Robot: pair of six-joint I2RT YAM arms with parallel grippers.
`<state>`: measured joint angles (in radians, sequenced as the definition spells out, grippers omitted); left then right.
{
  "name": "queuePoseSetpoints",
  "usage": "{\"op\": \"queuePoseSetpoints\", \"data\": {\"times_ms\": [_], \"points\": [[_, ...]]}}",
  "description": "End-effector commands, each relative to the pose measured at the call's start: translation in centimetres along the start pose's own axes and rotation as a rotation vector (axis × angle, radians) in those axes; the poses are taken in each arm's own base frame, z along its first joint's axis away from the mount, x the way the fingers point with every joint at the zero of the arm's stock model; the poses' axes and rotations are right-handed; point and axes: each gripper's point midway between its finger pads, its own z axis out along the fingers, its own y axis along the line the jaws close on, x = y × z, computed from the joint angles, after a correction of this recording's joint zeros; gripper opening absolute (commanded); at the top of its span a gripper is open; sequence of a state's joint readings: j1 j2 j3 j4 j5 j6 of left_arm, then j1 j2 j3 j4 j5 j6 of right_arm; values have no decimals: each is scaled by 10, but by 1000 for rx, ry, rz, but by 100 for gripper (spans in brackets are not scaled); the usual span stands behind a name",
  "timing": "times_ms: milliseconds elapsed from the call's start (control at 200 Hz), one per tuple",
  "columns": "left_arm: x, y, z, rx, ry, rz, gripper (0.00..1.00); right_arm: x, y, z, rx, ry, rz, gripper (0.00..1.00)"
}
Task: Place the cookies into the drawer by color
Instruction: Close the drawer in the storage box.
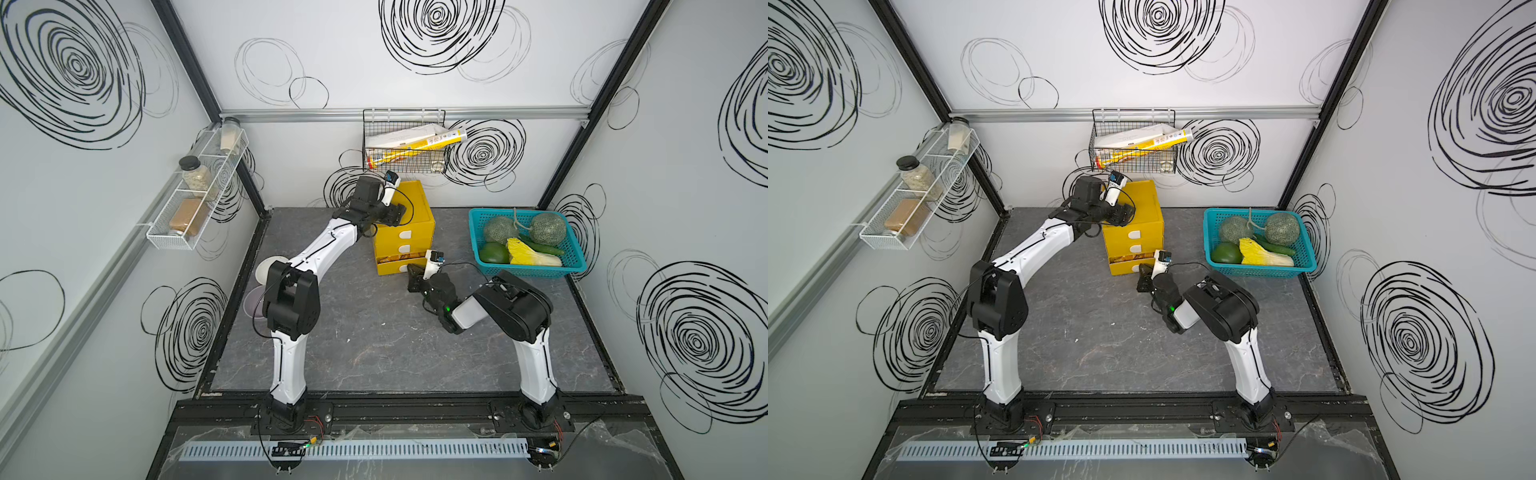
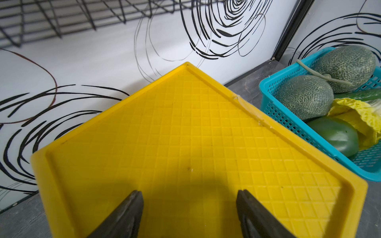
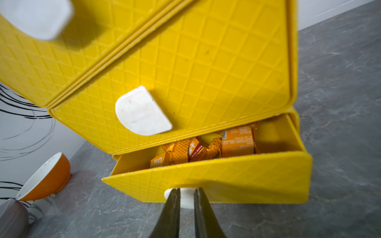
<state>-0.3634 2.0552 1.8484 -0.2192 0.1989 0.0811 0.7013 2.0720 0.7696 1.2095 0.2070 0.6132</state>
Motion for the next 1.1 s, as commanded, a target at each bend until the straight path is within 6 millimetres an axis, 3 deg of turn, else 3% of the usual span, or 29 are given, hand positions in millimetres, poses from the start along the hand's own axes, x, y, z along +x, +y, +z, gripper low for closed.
{"op": "queuePoseSetpoints", "data": {"times_ms": [0,170,476,641,896,1091], "points": [[82,3,15,15,255,-102,78,-20,19,-14,-65,-9,61,21],[82,3,13,13,253,-105,77,-6,10,-30,-57,39,169,19],[82,3,12,14,252,-106,77,32,3,-8,-70,124,305,2],[79,4,10,9,247,-97,77,31,0,7,-62,108,327,0],[81,4,12,11,251,-97,77,32,-25,28,-15,67,469,1],[79,3,11,18,247,-100,77,25,-28,45,-25,34,522,1]]}}
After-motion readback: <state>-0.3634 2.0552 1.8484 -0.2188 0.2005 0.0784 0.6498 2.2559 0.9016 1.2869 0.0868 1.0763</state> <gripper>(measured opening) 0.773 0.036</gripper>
